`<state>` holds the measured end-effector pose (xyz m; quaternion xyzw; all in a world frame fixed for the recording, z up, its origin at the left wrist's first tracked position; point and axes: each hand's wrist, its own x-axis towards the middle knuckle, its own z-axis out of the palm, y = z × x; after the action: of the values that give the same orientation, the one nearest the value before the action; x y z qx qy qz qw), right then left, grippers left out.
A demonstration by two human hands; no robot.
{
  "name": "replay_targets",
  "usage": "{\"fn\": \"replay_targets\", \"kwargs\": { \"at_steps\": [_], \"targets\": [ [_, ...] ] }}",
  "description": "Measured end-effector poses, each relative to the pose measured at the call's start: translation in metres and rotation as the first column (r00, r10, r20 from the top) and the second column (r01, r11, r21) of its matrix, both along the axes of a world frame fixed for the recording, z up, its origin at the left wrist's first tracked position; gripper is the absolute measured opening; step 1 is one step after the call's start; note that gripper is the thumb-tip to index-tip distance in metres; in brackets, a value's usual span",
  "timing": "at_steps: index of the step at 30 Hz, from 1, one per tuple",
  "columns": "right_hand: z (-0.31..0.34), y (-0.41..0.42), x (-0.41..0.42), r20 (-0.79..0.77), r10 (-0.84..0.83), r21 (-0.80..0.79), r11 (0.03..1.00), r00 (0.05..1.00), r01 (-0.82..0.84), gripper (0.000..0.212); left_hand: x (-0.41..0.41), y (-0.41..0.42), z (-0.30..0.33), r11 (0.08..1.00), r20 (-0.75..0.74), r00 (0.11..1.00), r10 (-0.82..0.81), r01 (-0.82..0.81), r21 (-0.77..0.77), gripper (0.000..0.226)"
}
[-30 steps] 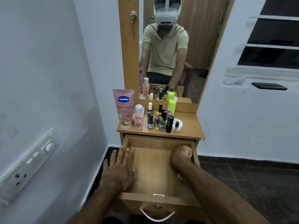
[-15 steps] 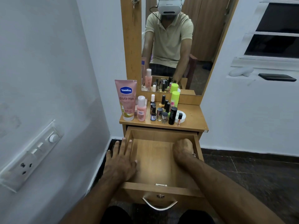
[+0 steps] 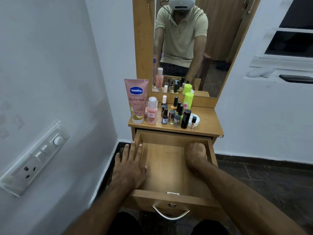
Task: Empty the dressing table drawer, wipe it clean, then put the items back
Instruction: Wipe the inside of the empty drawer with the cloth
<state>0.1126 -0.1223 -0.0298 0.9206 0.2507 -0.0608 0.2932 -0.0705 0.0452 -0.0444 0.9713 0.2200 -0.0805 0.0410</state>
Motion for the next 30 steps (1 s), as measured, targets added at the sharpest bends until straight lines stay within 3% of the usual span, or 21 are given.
{"fn": "replay_targets", "kwargs": {
  "at_steps": [4,9,16,21,24,30],
  "targets": [
    [-0.002,-0.005,-0.002,0.022,0.005,0.056,0.998,1.000,-0.006,0.015,-0.002,0.002,-0.001,0.999,0.025,1.000,0.012,-0.011,-0.030,0.085],
    [0.006,0.005,0.006,-0.093,-0.022,0.015,1.000,0.995,0.023,0.019,-0.004,-0.001,0.003,0.996,0.060,0.994,0.089,-0.088,-0.018,0.092],
    [-0.005,0.004,0.006,0.011,-0.006,0.191,0.982,1.000,0.004,0.024,-0.009,0.000,0.005,0.956,0.050,0.960,0.274,-0.267,-0.125,0.081],
    [-0.005,0.013,-0.006,0.002,0.162,0.250,0.955,0.987,-0.157,0.022,-0.009,0.009,0.008,0.902,0.047,0.937,0.347,-0.319,-0.291,0.060],
    [-0.007,0.039,-0.022,-0.027,0.275,0.368,0.897,0.961,-0.247,0.021,-0.009,0.014,0.009,0.872,0.051,0.925,0.377,-0.336,-0.355,0.052],
    [-0.022,0.105,-0.036,-0.078,0.470,0.551,0.756,0.879,-0.354,0.047,-0.012,0.017,0.010,0.828,0.077,0.901,0.427,-0.355,-0.433,0.048]
  ]
}}
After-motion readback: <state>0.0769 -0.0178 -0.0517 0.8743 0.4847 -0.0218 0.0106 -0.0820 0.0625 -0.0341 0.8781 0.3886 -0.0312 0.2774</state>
